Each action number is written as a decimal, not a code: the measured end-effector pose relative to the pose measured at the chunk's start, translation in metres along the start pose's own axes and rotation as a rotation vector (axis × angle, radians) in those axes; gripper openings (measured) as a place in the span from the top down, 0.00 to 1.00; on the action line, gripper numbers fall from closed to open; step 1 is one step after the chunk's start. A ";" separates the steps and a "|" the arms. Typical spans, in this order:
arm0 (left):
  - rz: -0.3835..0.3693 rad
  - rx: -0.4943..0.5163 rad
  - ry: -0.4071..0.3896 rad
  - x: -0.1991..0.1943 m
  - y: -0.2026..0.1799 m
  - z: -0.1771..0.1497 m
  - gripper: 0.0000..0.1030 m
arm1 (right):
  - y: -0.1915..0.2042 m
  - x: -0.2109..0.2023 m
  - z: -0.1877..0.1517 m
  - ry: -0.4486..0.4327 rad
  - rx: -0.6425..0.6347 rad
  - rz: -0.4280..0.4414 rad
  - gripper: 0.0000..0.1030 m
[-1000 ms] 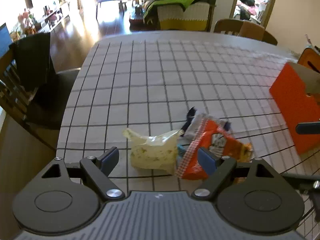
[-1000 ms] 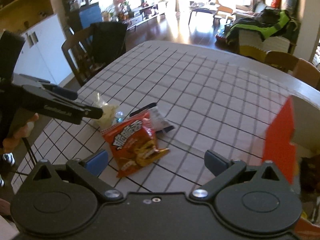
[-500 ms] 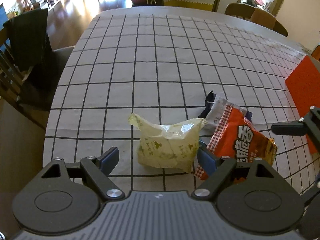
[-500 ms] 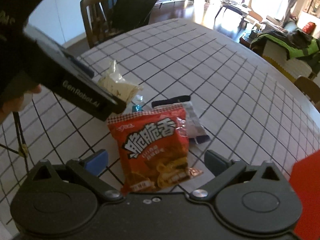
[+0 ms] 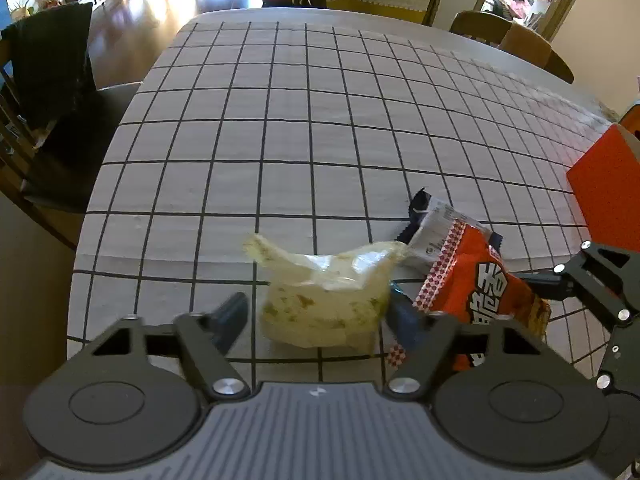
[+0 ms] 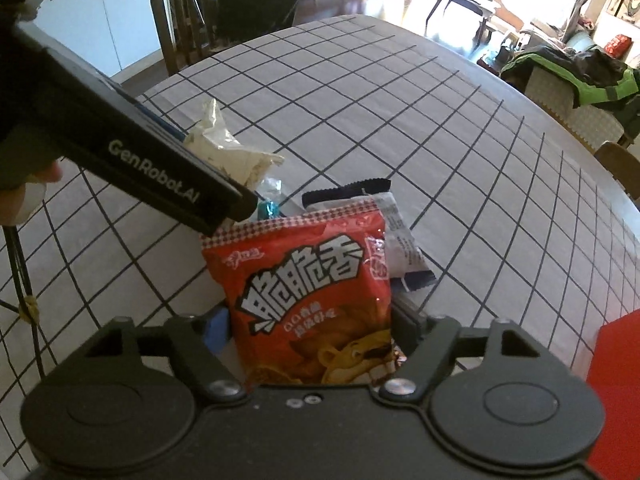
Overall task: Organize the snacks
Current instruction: 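Grasp the red chip bag with the right gripper while the left grasps the cream bag, then carry the red chip bag and cream bag over the open box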
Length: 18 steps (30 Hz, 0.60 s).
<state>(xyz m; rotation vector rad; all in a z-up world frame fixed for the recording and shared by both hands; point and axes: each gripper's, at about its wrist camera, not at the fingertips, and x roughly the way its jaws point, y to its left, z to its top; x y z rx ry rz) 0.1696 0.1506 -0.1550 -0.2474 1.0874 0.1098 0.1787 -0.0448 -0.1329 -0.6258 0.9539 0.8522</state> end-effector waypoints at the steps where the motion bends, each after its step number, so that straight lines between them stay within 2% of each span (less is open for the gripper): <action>1: 0.004 0.002 -0.001 -0.001 -0.001 -0.001 0.34 | 0.001 -0.001 -0.001 -0.002 -0.001 -0.002 0.31; 5: 0.010 0.004 -0.008 -0.003 -0.001 -0.005 0.38 | 0.003 -0.003 -0.003 -0.009 0.000 -0.010 0.38; 18: 0.012 -0.021 -0.024 -0.018 0.004 -0.014 0.42 | 0.003 -0.029 -0.014 -0.063 0.047 -0.008 0.39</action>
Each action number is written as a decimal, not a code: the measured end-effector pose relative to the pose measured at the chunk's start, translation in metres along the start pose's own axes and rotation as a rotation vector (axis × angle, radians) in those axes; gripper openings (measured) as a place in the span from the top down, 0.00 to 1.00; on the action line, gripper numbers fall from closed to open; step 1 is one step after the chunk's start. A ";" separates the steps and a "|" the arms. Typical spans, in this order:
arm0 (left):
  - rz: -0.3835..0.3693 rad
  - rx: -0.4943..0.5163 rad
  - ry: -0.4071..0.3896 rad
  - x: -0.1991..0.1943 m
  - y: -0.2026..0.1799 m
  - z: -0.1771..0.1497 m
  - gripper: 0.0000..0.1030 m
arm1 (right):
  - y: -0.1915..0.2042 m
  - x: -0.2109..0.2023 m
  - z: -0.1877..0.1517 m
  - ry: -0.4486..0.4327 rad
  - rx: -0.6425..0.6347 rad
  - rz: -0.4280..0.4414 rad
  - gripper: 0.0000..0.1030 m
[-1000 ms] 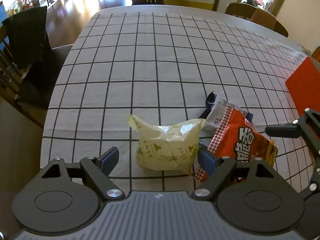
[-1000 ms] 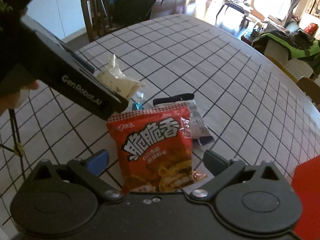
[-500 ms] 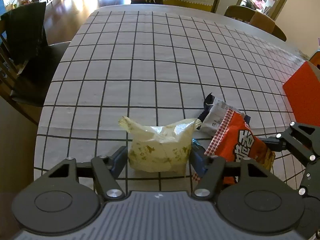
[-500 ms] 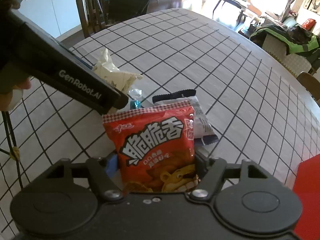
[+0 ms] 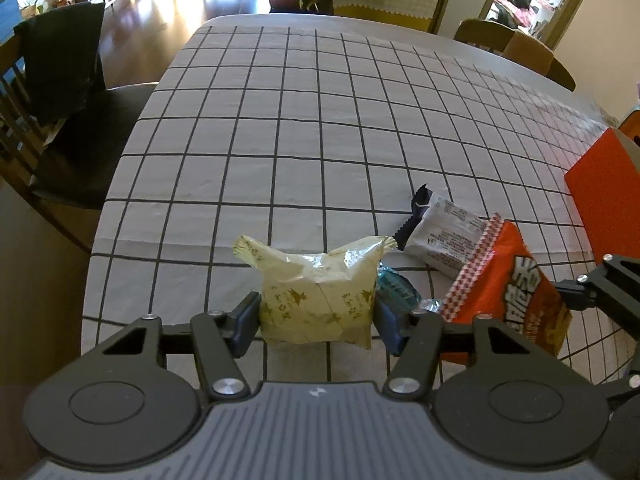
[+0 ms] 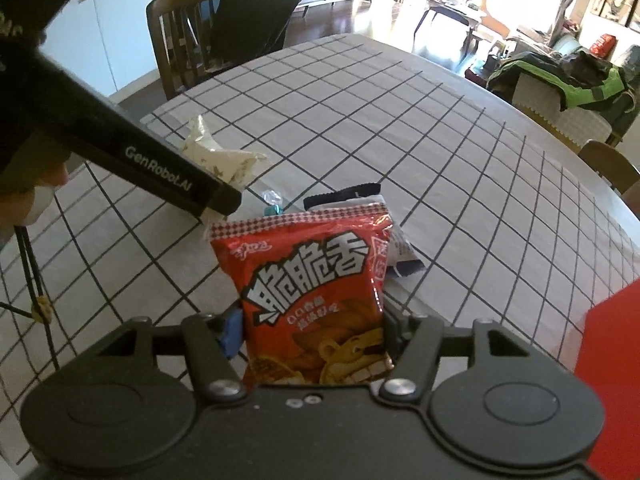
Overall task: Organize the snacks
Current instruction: 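Carry the red chip bag and cream bag over the open box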
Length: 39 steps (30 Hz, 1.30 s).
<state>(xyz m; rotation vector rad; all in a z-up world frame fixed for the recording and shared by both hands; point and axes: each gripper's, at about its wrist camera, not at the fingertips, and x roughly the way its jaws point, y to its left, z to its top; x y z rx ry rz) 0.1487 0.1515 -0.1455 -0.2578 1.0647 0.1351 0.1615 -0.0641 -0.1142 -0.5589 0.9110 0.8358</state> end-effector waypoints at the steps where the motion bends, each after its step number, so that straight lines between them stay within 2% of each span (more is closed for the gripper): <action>1: -0.001 -0.003 -0.003 -0.003 0.000 -0.001 0.42 | -0.001 -0.004 -0.001 -0.006 0.008 0.005 0.39; 9: -0.011 0.006 -0.026 -0.032 -0.013 -0.013 0.42 | -0.013 -0.035 -0.010 -0.048 0.076 0.036 0.39; 19: -0.032 0.045 -0.063 -0.069 -0.052 -0.018 0.42 | -0.038 -0.081 -0.019 -0.121 0.149 0.047 0.39; 29: -0.073 0.115 -0.085 -0.098 -0.111 -0.017 0.42 | -0.080 -0.133 -0.047 -0.169 0.228 0.012 0.39; 39: -0.129 0.220 -0.130 -0.115 -0.194 -0.005 0.42 | -0.132 -0.171 -0.083 -0.199 0.320 -0.063 0.39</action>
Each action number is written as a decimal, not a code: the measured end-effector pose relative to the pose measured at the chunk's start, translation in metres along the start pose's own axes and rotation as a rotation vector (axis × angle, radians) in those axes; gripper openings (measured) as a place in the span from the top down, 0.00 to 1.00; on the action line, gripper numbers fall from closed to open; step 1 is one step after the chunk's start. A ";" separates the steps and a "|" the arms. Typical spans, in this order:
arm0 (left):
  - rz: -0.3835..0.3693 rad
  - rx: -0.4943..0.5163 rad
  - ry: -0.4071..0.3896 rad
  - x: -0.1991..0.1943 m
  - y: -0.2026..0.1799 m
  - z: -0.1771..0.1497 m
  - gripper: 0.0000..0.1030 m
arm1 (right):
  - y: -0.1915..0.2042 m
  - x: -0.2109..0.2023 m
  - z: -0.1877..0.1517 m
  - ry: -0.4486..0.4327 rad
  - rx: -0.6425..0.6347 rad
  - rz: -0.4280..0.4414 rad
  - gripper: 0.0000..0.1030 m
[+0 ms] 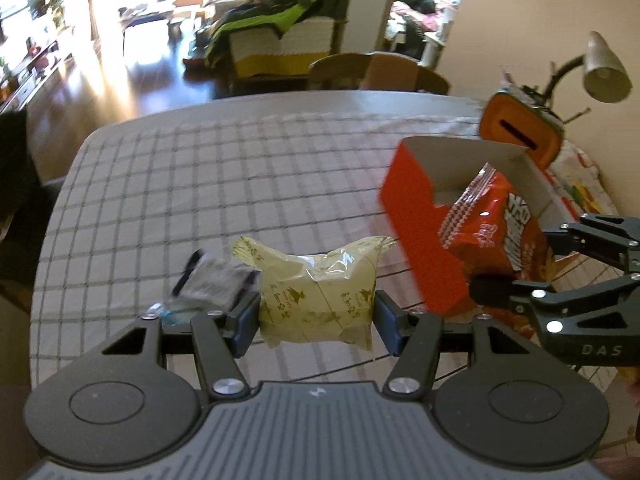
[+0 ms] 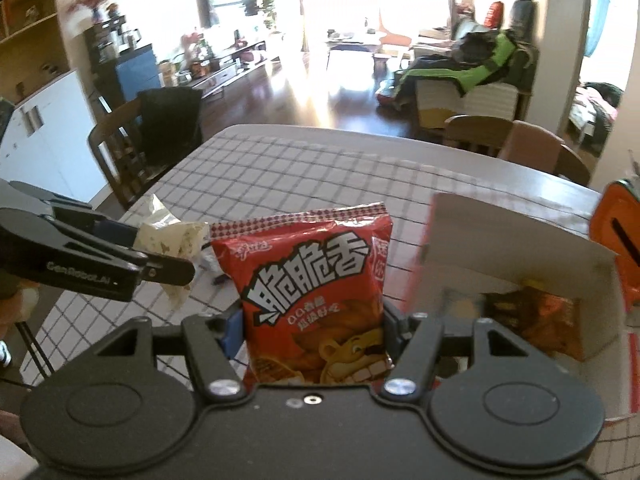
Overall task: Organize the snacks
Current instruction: 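Carry the red chip bag and cream bag over the open box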
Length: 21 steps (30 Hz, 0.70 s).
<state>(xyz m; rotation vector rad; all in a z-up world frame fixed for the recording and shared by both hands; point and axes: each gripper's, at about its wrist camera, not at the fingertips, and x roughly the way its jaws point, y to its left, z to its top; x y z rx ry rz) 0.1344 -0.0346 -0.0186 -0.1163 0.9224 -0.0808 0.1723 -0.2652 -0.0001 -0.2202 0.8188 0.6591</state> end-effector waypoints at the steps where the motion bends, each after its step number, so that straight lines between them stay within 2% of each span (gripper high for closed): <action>1: -0.006 0.008 -0.003 0.001 -0.005 0.002 0.42 | -0.006 -0.003 -0.001 -0.002 0.006 -0.009 0.39; 10: -0.041 0.089 0.002 0.017 -0.072 0.027 0.42 | -0.062 -0.020 -0.010 -0.014 0.049 -0.070 0.39; 21: -0.041 0.183 0.027 0.053 -0.145 0.053 0.42 | -0.126 -0.023 -0.020 -0.011 0.085 -0.144 0.39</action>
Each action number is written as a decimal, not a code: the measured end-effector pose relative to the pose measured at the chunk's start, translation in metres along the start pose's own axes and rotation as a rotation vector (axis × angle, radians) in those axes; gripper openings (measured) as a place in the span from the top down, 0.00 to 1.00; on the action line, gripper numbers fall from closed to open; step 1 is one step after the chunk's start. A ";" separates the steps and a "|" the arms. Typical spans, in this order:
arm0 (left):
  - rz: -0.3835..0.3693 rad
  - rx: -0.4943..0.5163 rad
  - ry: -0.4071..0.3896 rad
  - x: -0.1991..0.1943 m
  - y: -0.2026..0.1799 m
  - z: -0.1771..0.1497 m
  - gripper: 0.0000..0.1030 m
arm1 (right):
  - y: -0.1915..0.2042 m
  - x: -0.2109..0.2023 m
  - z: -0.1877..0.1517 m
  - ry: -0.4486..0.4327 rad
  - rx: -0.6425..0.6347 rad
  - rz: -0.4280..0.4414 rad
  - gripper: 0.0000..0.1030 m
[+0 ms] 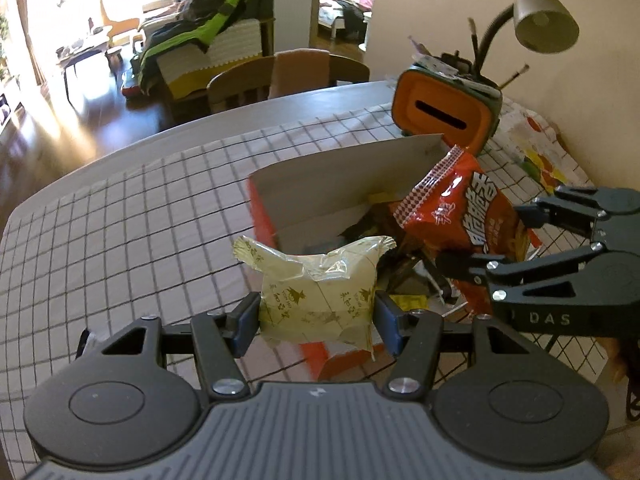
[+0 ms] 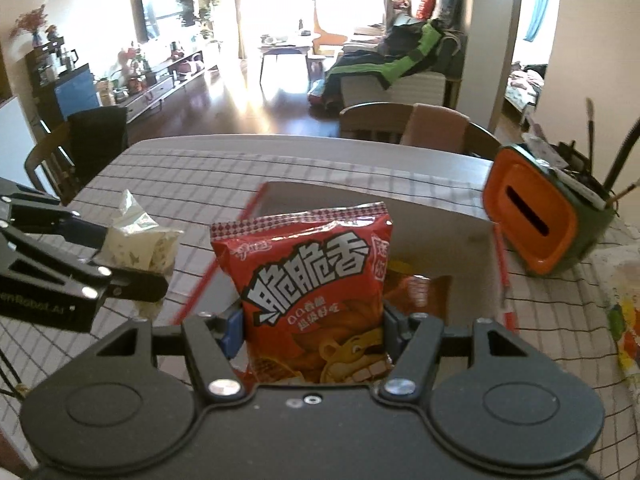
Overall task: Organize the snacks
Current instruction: 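Carry the red chip bag and cream bag over the open box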
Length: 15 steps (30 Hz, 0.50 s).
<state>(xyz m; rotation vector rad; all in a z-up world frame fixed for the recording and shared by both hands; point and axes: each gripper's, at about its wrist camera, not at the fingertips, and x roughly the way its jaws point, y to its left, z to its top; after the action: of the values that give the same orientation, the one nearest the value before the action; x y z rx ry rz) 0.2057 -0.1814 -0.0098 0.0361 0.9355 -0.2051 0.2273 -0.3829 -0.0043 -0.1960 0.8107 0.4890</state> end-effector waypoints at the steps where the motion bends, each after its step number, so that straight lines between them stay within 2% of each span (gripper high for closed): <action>1: 0.002 0.006 0.003 0.004 -0.004 0.004 0.42 | -0.006 0.002 0.000 0.001 0.001 -0.008 0.39; 8: 0.011 0.031 0.032 0.035 -0.030 0.025 0.42 | -0.046 0.013 -0.002 0.025 0.013 -0.059 0.39; 15: 0.011 0.025 0.096 0.069 -0.042 0.038 0.42 | -0.067 0.034 0.000 0.069 0.011 -0.077 0.38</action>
<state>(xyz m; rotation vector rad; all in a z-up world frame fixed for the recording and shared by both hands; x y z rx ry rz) 0.2675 -0.2377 -0.0405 0.0744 1.0279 -0.2059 0.2796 -0.4293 -0.0302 -0.2338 0.8697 0.4068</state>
